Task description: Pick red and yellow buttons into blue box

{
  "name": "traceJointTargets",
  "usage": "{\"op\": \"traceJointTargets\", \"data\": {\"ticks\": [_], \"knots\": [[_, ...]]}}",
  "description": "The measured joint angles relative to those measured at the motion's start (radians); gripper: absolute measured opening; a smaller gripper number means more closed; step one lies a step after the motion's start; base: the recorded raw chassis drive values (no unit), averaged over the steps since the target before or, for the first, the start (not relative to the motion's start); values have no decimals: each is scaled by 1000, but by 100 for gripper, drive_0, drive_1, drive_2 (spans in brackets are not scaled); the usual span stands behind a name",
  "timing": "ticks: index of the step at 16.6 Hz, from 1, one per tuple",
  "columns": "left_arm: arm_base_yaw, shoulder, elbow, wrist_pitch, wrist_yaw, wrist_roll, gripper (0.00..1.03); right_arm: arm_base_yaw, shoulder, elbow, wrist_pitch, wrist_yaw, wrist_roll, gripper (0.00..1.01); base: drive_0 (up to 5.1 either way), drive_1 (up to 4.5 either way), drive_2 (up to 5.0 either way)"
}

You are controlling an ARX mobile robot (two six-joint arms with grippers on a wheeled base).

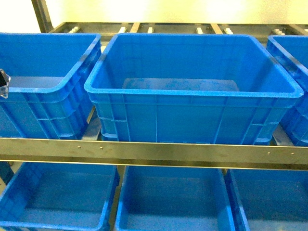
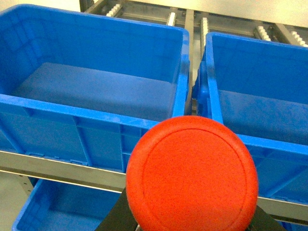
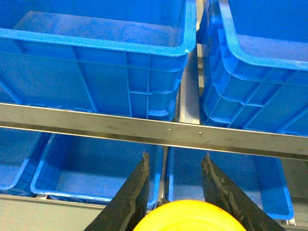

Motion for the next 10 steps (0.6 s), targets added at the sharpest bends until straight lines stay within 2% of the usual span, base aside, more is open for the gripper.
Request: {"op": "traceJointTargets", "data": {"ticks": [3,10], "knots": [[0,1,0,-5,0,0,23,0,1,-1,-4,-2,0,29,-12,405,-429],[0,5,0,-5,0,0,23,0,1,-1,-5,-3,0,29,0,0,0]]}}
